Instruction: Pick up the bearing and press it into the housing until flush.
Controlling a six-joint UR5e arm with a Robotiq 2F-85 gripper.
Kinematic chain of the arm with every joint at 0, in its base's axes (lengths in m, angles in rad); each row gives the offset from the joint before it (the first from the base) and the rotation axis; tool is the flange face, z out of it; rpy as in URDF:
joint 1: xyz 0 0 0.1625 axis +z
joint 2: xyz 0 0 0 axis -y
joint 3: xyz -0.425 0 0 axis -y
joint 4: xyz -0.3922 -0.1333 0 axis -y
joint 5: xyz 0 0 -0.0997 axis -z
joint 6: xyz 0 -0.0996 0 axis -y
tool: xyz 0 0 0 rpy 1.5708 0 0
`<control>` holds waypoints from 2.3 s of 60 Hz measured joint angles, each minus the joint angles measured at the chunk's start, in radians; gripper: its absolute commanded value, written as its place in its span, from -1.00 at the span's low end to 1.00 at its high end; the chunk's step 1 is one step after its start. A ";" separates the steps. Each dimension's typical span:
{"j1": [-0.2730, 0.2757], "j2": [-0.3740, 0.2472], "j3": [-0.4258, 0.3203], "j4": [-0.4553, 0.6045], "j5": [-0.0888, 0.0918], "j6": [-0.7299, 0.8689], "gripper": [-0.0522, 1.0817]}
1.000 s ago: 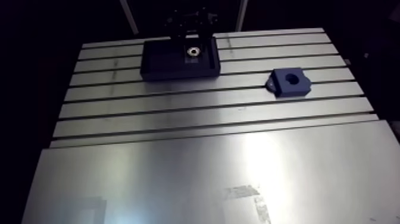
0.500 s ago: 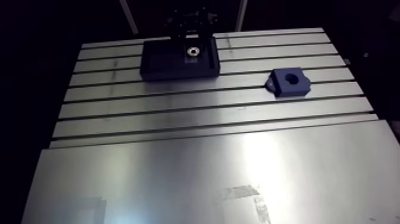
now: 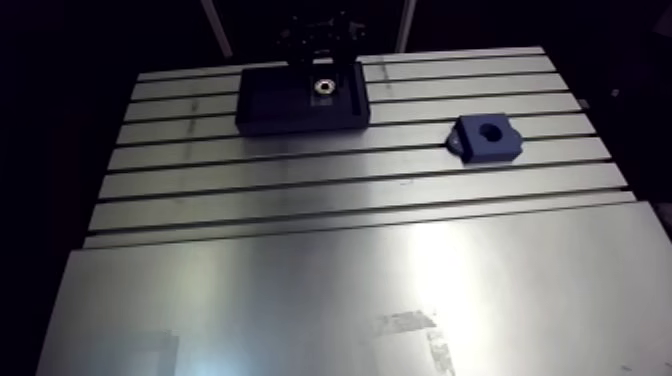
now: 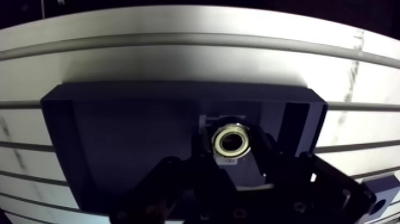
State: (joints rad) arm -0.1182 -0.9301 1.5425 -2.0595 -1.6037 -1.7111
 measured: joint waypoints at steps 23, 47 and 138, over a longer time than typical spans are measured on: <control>0.000 0.000 -0.001 0.000 0.000 0.000 0.13; -0.001 -0.008 -0.001 0.001 0.003 0.000 0.15; -0.271 -0.336 0.205 0.081 -0.046 -0.313 0.19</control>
State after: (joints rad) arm -0.3887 -1.2662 1.7471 -1.9780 -1.6501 -2.0240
